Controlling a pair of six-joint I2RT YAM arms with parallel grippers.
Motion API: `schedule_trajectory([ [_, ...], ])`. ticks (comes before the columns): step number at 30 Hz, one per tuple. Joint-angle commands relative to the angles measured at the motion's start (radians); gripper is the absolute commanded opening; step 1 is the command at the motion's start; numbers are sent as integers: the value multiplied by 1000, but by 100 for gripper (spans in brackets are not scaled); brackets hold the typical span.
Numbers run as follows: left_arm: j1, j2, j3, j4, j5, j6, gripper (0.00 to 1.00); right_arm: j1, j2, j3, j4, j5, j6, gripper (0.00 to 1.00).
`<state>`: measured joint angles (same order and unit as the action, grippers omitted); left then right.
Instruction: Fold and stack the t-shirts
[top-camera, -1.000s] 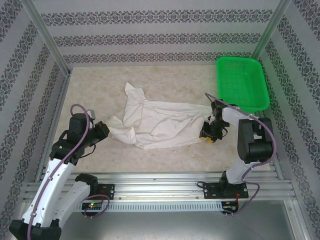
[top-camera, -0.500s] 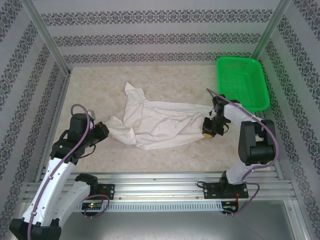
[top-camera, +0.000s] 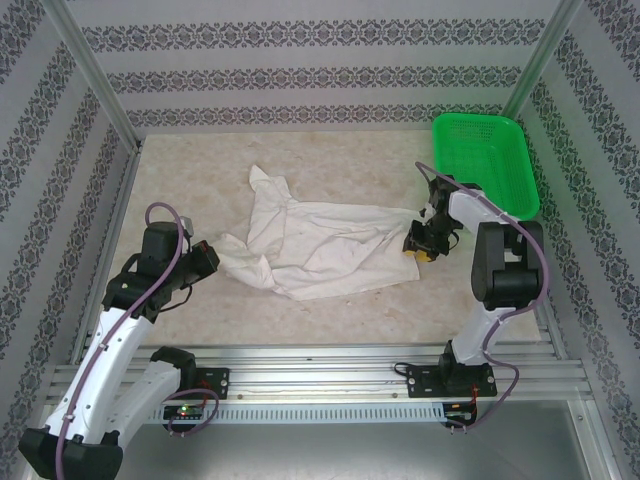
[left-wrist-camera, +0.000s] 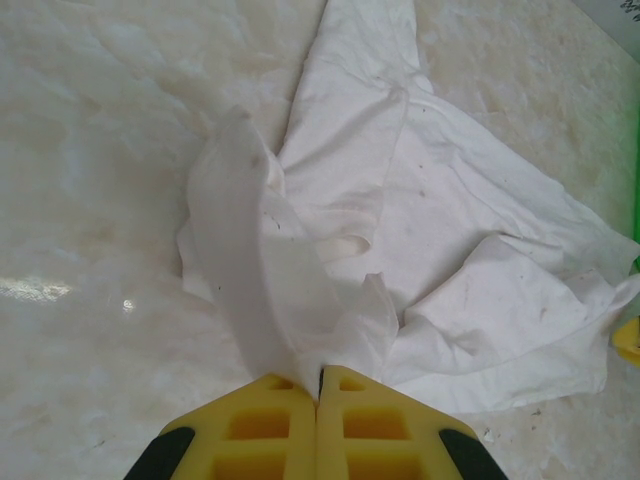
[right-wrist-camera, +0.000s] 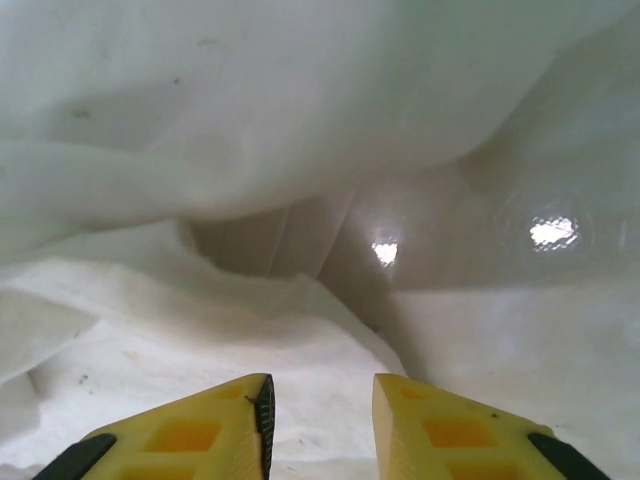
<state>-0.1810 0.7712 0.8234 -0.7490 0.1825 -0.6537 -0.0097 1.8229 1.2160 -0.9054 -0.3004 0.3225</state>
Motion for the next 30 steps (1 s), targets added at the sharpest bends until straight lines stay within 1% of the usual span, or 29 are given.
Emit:
schedule_trajectory([
  [1,12,2,28,-4,-3,28,0,-13,-3,24,-26,28,-15,34],
  [6,12,2,28,-4,-6,21,0,-13,-125,-75,-54,8,12,34],
  [11,12,4,14,21,-1,12,0,-19,-221,-234,-11,-83,88,34],
  [16,13,23,14,36,6,21,0,-29,-204,-285,74,-126,146,32],
  [22,13,34,13,48,9,21,0,-56,-158,-298,157,-130,191,31],
  [26,15,31,16,44,5,23,0,-59,-147,-292,149,-124,193,31],
  [30,14,30,16,42,5,20,0,-65,-186,-309,116,-126,199,31],
])
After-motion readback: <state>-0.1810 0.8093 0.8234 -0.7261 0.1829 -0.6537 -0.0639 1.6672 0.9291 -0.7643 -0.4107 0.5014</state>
